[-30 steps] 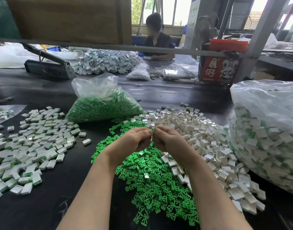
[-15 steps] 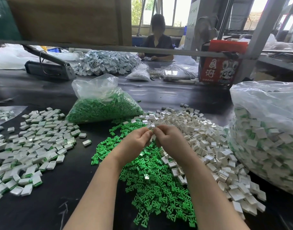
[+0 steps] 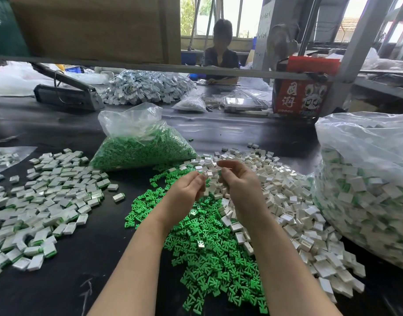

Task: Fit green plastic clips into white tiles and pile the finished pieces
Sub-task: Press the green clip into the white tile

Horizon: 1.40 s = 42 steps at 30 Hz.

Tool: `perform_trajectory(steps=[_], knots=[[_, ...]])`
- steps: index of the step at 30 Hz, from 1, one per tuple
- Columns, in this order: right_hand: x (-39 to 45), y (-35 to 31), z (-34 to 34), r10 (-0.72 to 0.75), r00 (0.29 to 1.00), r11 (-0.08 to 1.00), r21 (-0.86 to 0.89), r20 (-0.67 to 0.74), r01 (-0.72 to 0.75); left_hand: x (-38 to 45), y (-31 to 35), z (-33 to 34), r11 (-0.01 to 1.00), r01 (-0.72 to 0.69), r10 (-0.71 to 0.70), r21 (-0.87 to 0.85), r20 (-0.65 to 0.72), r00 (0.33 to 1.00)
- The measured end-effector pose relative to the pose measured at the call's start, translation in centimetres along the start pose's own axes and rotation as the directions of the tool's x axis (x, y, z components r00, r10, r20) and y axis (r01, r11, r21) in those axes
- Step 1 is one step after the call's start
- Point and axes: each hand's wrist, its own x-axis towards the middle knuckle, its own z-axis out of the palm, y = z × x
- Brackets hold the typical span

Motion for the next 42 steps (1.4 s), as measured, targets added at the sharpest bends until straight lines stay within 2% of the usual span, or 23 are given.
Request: perform_trajectory(steps=[4,12,20,28,34,38,42], knots=[[-0.06,0.02,-0.01,-0.072,0.997,0.996,-0.057,0.019,0.073,-0.13,0.26,0.18,0.987,0.067,-0.069,-0.149,-0.008,0.998],[-0.25,0.09,0.33,-0.117,0.993,0.993,0.000,-0.030,0.117,-0.27,0.32,0.49,0.972,0.066,-0.067,-0.225,0.001,0.998],[-0.40,0.03,0.57,-0.179,0.981,0.984,-0.025,-0.072,0.178,0.14,0.04,0.79,0.976,0.014,-0.003,-0.218,0.047,0.999],[-0.36,-0.05,0.59,-0.243,0.969,0.968,-0.075,-0.032,0.240,0.10,0.03,0.54,0.979,-0.040,0.047,-0.201,0.029,0.998],[-0.15,0.02,0.29,-0.198,0.979,0.979,-0.032,0.039,0.199,0.18,-0.05,0.31,0.984,-0.041,0.048,-0.176,0.038,0.998],[0.03,0.29,0.20,-0.121,0.988,0.974,-0.178,0.097,0.137,0.23,0.08,0.40,0.987,-0.029,0.035,-0.157,0.035,0.999],[0.25,0.68,0.18,-0.145,0.974,0.864,-0.457,0.174,0.210,0.30,0.20,0.53,0.990,-0.039,0.048,-0.133,0.067,0.997]])
